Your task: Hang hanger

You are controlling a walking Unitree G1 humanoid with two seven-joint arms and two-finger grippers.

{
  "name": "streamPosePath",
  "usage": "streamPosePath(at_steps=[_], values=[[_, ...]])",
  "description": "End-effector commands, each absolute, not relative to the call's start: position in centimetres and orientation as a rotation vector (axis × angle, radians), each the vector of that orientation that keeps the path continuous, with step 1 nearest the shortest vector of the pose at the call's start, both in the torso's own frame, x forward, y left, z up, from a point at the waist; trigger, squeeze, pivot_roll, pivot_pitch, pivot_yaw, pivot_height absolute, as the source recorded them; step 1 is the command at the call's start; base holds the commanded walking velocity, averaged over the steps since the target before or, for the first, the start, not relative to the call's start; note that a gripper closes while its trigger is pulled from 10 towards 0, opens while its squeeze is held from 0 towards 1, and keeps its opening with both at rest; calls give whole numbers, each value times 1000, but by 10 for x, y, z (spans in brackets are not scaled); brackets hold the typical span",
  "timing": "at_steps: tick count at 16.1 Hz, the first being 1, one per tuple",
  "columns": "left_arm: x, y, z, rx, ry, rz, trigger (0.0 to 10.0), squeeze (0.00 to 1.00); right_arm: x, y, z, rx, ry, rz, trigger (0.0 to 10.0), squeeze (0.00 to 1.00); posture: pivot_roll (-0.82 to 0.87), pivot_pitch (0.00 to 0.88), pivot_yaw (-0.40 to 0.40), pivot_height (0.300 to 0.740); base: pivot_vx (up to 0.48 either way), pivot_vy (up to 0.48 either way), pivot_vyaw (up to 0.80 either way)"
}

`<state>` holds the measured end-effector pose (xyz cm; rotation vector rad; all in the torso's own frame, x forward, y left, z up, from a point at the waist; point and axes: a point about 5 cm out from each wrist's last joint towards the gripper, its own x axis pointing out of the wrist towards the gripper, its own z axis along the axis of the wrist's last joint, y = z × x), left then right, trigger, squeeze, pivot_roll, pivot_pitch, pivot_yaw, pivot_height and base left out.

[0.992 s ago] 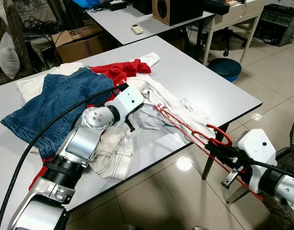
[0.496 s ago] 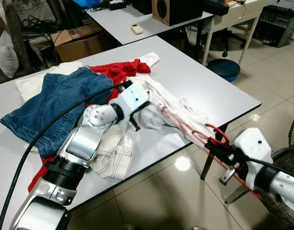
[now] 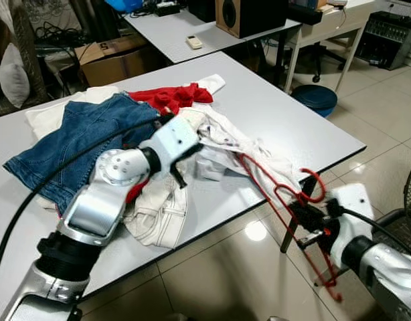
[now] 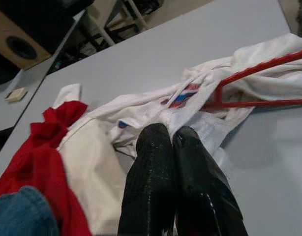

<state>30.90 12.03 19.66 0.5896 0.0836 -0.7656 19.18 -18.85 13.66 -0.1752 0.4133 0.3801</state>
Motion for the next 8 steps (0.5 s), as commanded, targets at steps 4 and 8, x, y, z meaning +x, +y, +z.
streamPosePath(at_steps=[4,8], values=[[322,139,223,575,-3,-601,0,0,216,-235,138,138,388,23,10000,0,-127,0,89,740,0,0,0],[341,139,250,562,-139,-503,0,0,264,-243,205,169,84,73,10000,0,-136,0,87,740,0,0,0]])
